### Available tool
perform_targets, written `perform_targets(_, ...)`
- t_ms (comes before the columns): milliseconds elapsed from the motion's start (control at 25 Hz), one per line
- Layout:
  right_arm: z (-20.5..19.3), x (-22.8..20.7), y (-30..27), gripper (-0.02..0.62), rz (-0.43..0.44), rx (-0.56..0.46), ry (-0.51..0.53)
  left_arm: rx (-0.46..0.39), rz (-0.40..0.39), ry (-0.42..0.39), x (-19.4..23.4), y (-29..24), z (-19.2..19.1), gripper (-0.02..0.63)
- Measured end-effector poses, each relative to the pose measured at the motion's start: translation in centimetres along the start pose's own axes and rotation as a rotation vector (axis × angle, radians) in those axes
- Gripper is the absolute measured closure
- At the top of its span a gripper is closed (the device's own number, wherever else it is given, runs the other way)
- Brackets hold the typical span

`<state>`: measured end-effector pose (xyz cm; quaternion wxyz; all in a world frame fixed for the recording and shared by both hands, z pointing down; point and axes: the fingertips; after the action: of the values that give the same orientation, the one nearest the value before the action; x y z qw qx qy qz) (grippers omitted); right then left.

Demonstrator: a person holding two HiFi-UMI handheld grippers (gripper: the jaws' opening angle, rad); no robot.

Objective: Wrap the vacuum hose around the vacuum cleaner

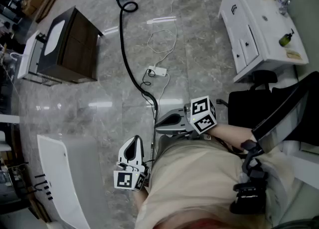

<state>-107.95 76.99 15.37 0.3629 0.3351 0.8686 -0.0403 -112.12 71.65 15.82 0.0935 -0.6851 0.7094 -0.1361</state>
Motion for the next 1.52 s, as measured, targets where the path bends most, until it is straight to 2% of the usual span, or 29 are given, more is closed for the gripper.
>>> perform_targets(240, 2.2, -1.9, 6.3, 0.594, 0.11, 0.02, -0.045, 0.069, 0.054, 0.001, -1.8, -5.9, -0.6, 0.601)
perform_targets(360, 3.7, -3.1, 9.8, 0.594, 0.162, 0.028, -0.088, 0.156, 0.09, 0.004, -2.4, -8.4, -1.8, 0.601)
perform_targets(520, 5.7, -6.3, 12.4, 0.594, 0.1, 0.019, -0.097, 0.198, 0.096, -0.026, -0.4, -11.7, -0.5, 0.601)
perform_targets(640, 5.6, -8.2, 12.3, 0.594, 0.067, 0.048, -0.124, 0.223, 0.127, 0.002, 1.6, -11.8, -0.5, 0.601)
perform_targets(760, 4.8, -9.1, 11.5, 0.594, 0.095, 0.111, -0.176, 0.265, 0.186, 0.052, 2.8, -11.1, -2.2, 0.601)
perform_targets(1000, 3.2, -10.3, 7.7, 0.594, 0.128, 0.306, -0.144, 0.361, 0.309, 0.159, 7.3, -8.4, -8.7, 0.601)
perform_targets(1080, 2.8, -11.5, 6.4, 0.594, 0.114, 0.342, -0.178, 0.391, 0.337, 0.19, 9.3, -7.7, -11.1, 0.601)
perform_targets(1240, 1.6, -14.2, 2.1, 0.594, 0.097, 0.474, -0.241, 0.443, 0.388, 0.318, 12.9, -5.8, -17.9, 0.601)
perform_targets(1360, -0.1, -16.4, -2.4, 0.593, 0.088, 0.586, -0.245, 0.507, 0.396, 0.38, 16.0, -4.2, -24.4, 0.601)
perform_targets(1520, -2.0, -19.6, -7.2, 0.594, 0.082, 0.635, -0.252, 0.589, 0.371, 0.378, 19.9, -3.3, -32.5, 0.601)
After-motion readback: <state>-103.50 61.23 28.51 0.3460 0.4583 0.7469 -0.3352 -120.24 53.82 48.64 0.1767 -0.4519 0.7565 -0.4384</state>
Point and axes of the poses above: the fingertips, and each gripper's own axes: y backward along the fingers, x to its left, z out of its top, and after that the axes turned 3 degrees about z, right-handed
